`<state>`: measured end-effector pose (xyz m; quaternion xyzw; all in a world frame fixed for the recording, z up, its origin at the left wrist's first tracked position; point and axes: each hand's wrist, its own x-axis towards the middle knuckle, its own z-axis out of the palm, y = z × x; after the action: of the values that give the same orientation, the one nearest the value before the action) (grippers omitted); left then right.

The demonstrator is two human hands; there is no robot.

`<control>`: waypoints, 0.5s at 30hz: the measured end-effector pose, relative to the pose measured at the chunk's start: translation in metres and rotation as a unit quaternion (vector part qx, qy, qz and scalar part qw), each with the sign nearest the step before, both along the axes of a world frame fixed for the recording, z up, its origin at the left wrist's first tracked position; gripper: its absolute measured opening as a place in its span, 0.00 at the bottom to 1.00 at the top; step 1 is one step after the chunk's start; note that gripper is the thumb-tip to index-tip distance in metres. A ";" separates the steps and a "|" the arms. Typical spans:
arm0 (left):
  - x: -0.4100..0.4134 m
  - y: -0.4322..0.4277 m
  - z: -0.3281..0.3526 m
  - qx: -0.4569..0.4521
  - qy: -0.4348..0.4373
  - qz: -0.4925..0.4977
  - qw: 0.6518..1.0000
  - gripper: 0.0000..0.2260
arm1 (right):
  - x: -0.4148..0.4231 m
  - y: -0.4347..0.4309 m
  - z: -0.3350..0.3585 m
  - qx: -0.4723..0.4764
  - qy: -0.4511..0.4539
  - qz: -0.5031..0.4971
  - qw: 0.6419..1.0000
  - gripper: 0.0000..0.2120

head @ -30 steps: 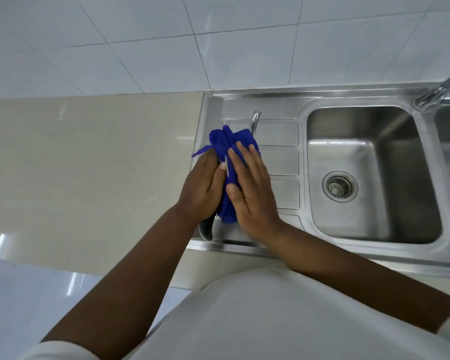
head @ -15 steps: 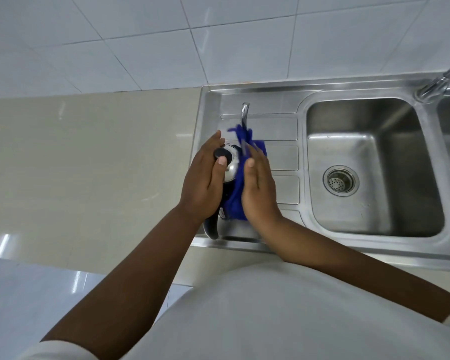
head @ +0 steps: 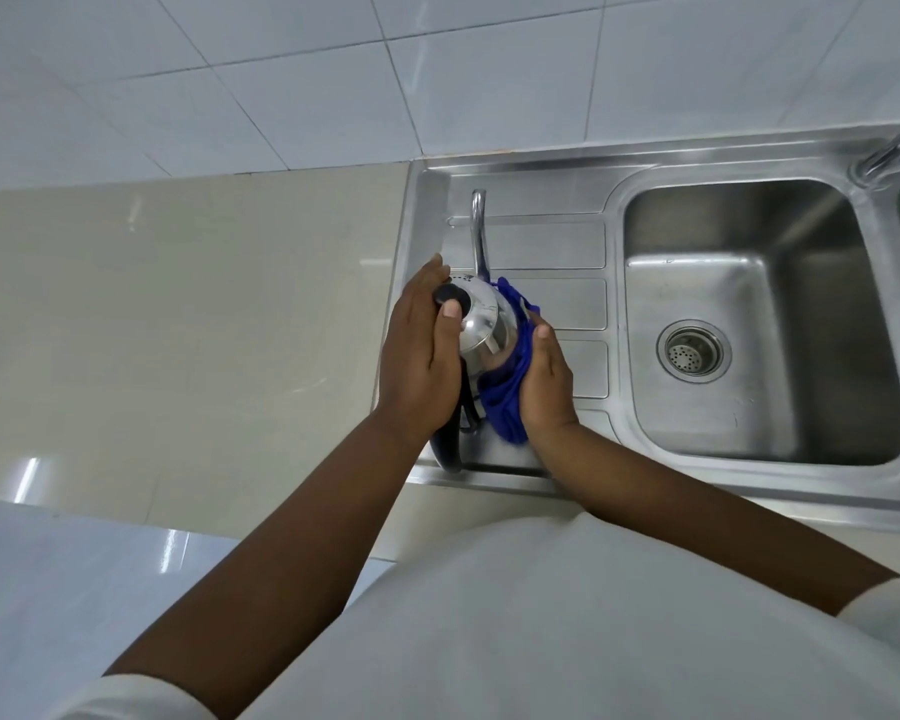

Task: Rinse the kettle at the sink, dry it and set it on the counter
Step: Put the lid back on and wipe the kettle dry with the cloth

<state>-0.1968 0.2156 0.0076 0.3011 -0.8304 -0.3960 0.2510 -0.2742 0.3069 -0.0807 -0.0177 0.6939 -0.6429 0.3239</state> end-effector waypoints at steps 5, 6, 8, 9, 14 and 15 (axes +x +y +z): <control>-0.003 0.005 0.001 0.002 -0.009 0.029 1.000 0.23 | 0.004 -0.013 0.032 -0.034 0.108 -0.010 0.994 0.22; -0.003 0.005 0.000 -0.001 -0.011 0.030 0.999 0.23 | 0.007 -0.016 0.038 -0.041 0.161 0.001 0.986 0.23; -0.004 0.006 -0.001 -0.010 -0.013 0.032 0.999 0.23 | 0.012 -0.017 0.040 -0.045 0.243 0.024 0.969 0.25; -0.004 0.006 -0.002 -0.012 -0.012 0.035 0.999 0.23 | 0.013 -0.016 0.036 -0.043 0.281 0.032 0.958 0.25; -0.004 0.009 -0.002 -0.008 -0.016 0.049 0.999 0.22 | 0.012 0.001 -0.020 -0.038 0.255 0.051 0.965 0.26; -0.004 0.009 -0.003 -0.010 -0.018 0.050 0.999 0.22 | 0.013 0.006 -0.030 -0.027 0.224 0.047 0.973 0.27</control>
<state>-0.2012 0.2244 0.0051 0.3465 -0.8225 -0.3694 0.2587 -0.2614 0.3125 -0.1104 -0.2028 0.7294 -0.6252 0.1896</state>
